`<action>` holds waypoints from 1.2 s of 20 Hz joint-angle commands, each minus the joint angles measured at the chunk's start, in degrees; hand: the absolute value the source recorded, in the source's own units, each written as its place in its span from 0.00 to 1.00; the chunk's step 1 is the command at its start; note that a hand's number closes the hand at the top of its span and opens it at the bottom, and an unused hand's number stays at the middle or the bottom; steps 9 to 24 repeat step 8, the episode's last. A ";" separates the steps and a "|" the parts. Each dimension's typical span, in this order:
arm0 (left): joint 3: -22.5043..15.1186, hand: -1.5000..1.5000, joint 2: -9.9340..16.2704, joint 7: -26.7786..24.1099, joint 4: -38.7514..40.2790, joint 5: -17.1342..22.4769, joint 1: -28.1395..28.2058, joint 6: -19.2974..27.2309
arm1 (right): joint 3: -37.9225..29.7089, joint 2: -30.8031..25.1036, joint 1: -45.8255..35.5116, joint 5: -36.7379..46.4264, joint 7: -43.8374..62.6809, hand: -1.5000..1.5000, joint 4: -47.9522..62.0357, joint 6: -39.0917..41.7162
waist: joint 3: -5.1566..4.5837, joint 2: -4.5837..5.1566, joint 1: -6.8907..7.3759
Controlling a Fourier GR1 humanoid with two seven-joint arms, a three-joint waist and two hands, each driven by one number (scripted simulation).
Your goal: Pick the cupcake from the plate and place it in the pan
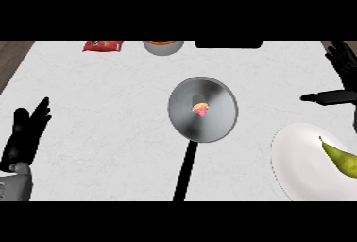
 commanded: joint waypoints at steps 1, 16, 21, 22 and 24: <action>-0.51 0.50 -0.77 -0.70 -0.60 -0.56 0.84 0.47 | -0.74 -6.83 1.63 0.08 -3.13 0.00 2.55 6.70 | 0.08 0.38 0.87; -1.57 0.50 -2.18 2.17 -4.82 -0.49 1.01 0.85 | -1.40 -13.14 5.40 0.23 -8.20 0.00 3.81 12.87 | 0.12 0.23 0.85; -1.57 0.50 -2.18 2.17 -4.82 -0.49 1.01 0.85 | -1.40 -13.14 5.40 0.23 -8.20 0.00 3.81 12.87 | 0.12 0.23 0.85; -1.57 0.50 -2.18 2.17 -4.82 -0.49 1.01 0.85 | -1.40 -13.14 5.40 0.23 -8.20 0.00 3.81 12.87 | 0.12 0.23 0.85; -1.57 0.50 -2.18 2.17 -4.82 -0.49 1.01 0.85 | -1.40 -13.14 5.40 0.23 -8.20 0.00 3.81 12.87 | 0.12 0.23 0.85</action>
